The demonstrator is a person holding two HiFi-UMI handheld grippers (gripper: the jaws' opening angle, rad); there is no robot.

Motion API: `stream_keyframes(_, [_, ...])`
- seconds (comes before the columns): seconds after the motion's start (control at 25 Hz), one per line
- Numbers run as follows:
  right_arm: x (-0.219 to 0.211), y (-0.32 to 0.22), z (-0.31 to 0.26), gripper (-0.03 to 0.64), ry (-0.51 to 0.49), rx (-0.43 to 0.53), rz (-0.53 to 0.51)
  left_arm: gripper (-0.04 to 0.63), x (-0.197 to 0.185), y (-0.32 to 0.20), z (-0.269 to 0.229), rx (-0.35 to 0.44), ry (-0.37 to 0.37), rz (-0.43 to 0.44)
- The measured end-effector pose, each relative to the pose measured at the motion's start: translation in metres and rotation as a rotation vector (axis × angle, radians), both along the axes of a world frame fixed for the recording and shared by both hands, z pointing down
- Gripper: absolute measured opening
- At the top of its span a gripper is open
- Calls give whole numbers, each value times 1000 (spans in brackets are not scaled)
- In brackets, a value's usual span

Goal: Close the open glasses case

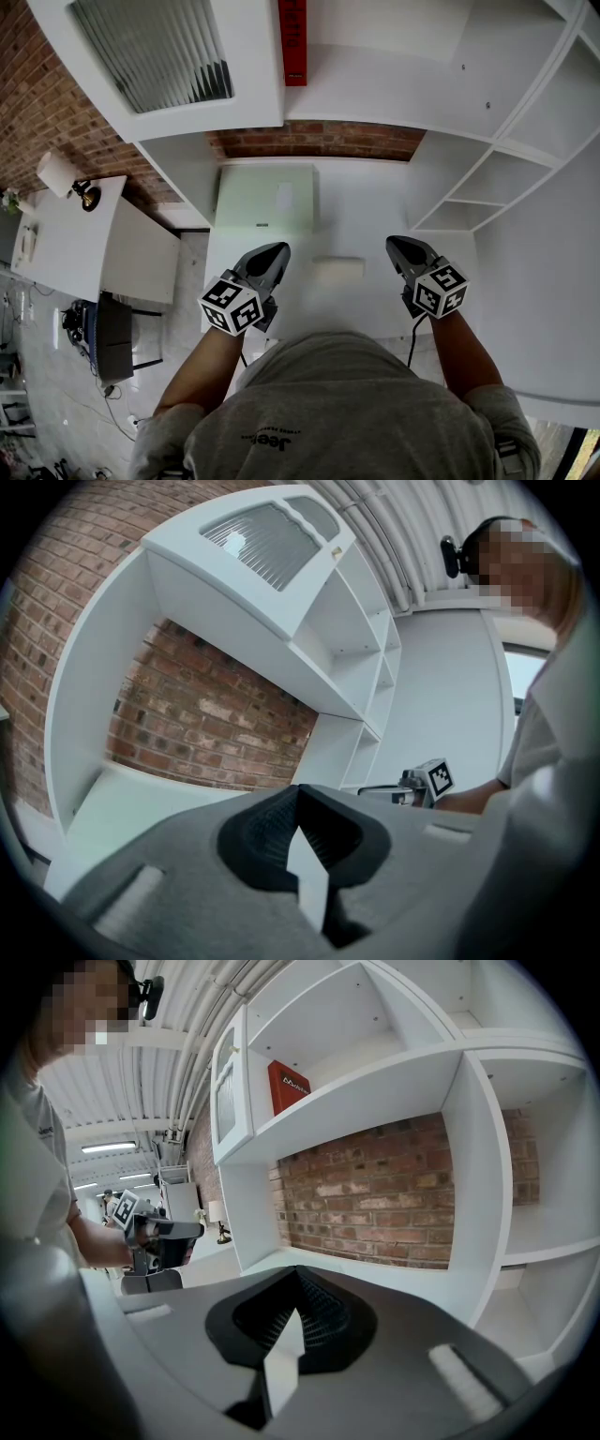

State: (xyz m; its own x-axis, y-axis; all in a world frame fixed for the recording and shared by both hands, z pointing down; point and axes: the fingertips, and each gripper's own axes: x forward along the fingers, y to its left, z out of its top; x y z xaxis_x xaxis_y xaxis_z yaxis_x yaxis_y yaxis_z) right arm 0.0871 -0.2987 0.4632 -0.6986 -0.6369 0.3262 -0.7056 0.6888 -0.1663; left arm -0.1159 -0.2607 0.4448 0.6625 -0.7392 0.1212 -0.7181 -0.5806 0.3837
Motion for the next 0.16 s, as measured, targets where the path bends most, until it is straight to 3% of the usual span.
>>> stream_keyframes(0.16, [0, 1, 0, 8, 1, 0, -1, -3, -1, 1, 1, -2, -2, 1])
